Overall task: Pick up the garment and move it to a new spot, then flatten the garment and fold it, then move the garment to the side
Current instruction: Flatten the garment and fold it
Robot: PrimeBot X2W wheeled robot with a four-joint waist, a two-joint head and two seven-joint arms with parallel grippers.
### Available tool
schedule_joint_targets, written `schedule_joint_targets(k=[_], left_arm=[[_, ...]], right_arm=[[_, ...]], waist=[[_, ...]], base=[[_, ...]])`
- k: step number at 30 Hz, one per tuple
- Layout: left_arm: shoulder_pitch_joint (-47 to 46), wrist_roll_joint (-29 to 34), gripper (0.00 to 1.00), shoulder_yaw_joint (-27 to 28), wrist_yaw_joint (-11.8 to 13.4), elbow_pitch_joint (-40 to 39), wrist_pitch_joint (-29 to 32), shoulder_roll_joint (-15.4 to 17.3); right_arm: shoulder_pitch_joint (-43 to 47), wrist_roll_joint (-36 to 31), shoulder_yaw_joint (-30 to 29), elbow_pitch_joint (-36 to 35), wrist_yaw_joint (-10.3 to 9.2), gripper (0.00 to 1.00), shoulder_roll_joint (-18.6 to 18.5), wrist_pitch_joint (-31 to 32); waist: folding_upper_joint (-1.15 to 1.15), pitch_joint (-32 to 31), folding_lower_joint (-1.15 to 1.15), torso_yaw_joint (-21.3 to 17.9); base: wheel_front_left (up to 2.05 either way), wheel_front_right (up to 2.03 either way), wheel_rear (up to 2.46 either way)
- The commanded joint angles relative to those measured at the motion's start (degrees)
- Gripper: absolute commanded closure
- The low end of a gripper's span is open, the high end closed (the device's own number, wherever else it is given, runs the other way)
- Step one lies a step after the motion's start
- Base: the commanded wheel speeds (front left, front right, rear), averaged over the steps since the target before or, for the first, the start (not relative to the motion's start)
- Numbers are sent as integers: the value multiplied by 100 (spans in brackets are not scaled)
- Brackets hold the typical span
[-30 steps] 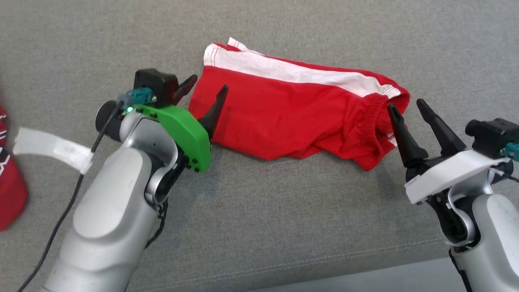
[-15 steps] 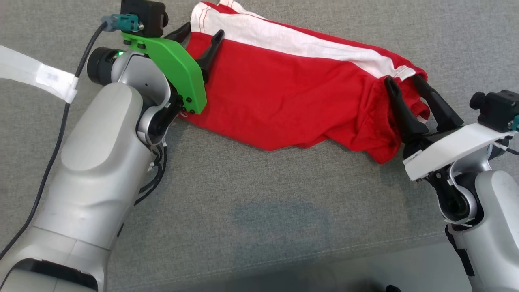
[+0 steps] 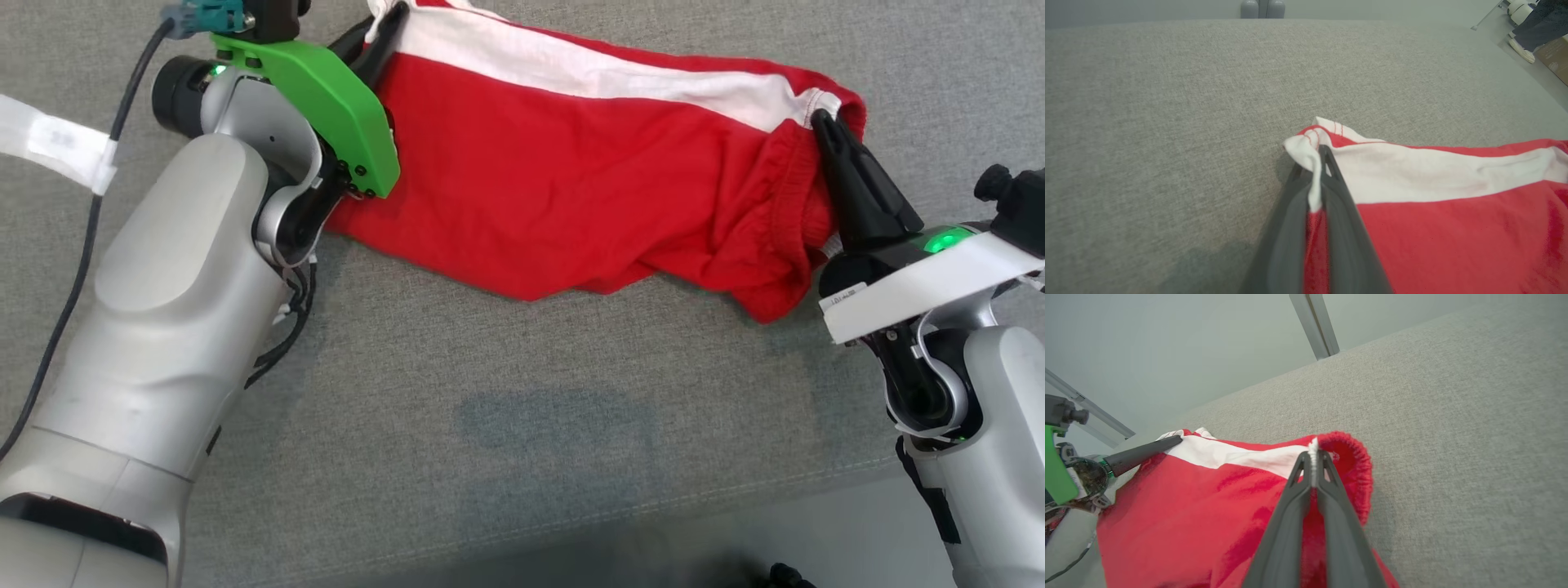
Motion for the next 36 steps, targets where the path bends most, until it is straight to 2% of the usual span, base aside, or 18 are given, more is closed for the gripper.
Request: schedule_joint_targets(k=[1,4,10,15,17,22,26,33,36], left_arm=[[-90,54,100,-3,-13,-104,-186,113],[-30,157,100,13,11,-378,-466,267],[255,304,100,113,274,-1341,-733,663],[480,379,100,293,626,-2354,-687,1059],[600,453,100,406,893,-2913,-650,1255],[814,561,100,625,1395,-3736,-655,1464],[943,685,100,696,1693,-4296,-587,1602],[1103,844,100,682,2005,-5038,-353,1783],[1161,764,100,662,2057,-5204,-195,1838]], right_arm=[[14,15,-47,-65,2,100,-28,-96],[63,10,-97,-144,2,100,-65,-181],[116,-30,-174,-426,2,100,-179,-240],[-228,-19,-103,-741,2,100,-431,-110],[-516,-57,-36,-860,2,100,-573,-9],[-979,-225,30,-884,2,100,-755,151],[-1223,-337,69,-807,2,100,-853,243],[-1344,-335,69,-735,2,100,-872,359],[-1403,-317,126,-664,2,100,-899,382]], waist=[[0,-73,-1,29],[0,-201,-1,49],[0,-558,-1,119],[0,-936,-1,150],[0,-1210,-1,186],[0,-1665,-1,294],[0,-1964,-1,381],[0,-2207,-1,438],[0,-2238,-1,446]], base=[[0,0,0],[0,0,0],[0,0,0],[0,0,0],[0,0,0],[0,0,0],[0,0,0],[0,0,0],[0,0,0]])
